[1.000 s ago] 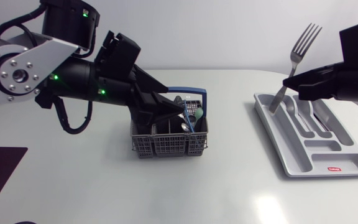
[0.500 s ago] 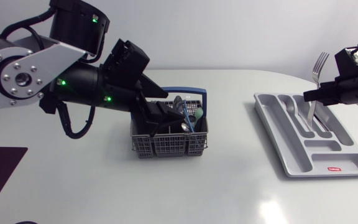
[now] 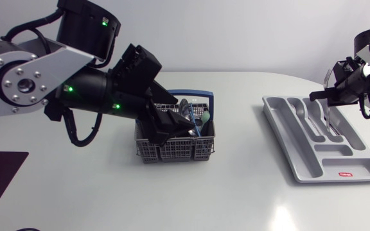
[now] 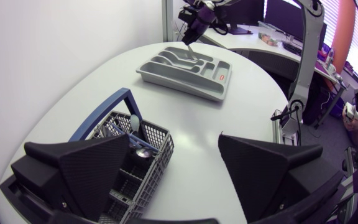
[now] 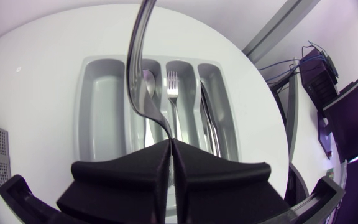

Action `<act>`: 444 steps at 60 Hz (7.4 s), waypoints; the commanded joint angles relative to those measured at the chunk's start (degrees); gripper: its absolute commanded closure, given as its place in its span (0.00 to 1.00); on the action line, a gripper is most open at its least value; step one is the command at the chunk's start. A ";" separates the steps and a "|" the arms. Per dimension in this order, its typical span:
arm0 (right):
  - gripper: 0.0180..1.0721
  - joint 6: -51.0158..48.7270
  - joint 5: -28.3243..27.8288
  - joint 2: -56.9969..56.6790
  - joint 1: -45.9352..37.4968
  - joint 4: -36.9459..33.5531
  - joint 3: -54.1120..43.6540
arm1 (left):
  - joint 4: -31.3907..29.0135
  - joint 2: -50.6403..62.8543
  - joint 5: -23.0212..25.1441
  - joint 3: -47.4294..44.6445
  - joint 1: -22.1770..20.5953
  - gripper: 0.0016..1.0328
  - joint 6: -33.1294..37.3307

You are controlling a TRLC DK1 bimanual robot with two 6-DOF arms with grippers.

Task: Sort the cutlery from the basket into the organizer compartments.

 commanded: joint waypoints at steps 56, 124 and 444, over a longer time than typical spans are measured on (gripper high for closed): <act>0.91 2.14 4.78 27.83 -4.10 -3.66 19.99 | -1.37 0.46 -2.37 -0.47 -2.68 0.04 0.93; 0.30 -7.00 -11.48 -10.58 3.64 10.31 -13.49 | 1.18 1.34 -9.75 -2.93 -5.23 0.04 5.50; 0.94 -5.07 -24.32 -17.97 46.44 30.97 -25.53 | 13.57 -5.25 3.69 -22.18 14.63 0.05 19.21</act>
